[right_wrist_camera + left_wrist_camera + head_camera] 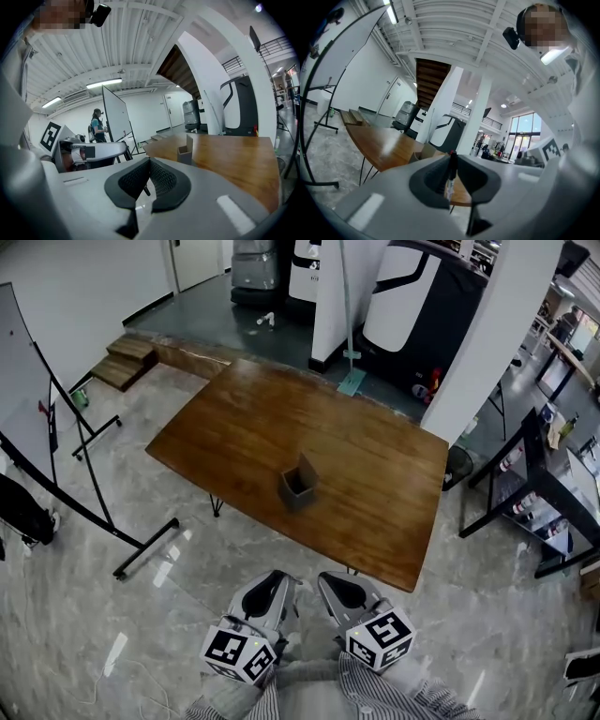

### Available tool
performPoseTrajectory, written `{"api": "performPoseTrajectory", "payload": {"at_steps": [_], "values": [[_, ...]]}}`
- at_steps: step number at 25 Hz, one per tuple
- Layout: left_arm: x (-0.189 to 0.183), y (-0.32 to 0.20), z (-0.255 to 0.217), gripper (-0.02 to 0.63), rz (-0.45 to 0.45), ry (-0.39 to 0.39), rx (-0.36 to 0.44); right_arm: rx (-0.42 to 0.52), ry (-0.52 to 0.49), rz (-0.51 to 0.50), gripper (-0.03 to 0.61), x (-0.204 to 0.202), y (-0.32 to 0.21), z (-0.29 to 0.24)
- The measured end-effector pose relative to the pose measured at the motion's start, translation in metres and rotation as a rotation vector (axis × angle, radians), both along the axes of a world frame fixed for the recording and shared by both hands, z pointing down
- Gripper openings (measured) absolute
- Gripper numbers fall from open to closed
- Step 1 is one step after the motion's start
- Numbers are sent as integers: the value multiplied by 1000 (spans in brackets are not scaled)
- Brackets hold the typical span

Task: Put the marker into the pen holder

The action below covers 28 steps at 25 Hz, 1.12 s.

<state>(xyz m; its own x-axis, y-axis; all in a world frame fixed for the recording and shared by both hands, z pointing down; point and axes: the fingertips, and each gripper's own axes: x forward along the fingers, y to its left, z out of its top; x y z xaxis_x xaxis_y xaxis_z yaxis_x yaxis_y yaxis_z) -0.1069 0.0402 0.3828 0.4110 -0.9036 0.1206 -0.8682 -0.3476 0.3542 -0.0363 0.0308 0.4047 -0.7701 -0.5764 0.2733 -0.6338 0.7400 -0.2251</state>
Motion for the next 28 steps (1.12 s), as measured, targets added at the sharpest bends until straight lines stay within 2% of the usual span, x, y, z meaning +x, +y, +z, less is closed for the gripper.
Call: {"api": "performPoseTrajectory", "payload": {"at_steps": [8, 15, 21, 28], "values": [[-19, -96, -18, 48, -7, -24, 31, 11, -4, -7, 0, -13, -96, -7], [-26, -167, -24, 48, -18, -41, 39, -13, -3, -21, 0, -13, -157, -3], [-28, -209, -20, 48, -30, -50, 30, -37, 1, -49, 0, -14, -188, 4], [-26, -233, 0, 48, -34, -62, -6, -82, 9, -63, 0, -10, -204, 21]]}}
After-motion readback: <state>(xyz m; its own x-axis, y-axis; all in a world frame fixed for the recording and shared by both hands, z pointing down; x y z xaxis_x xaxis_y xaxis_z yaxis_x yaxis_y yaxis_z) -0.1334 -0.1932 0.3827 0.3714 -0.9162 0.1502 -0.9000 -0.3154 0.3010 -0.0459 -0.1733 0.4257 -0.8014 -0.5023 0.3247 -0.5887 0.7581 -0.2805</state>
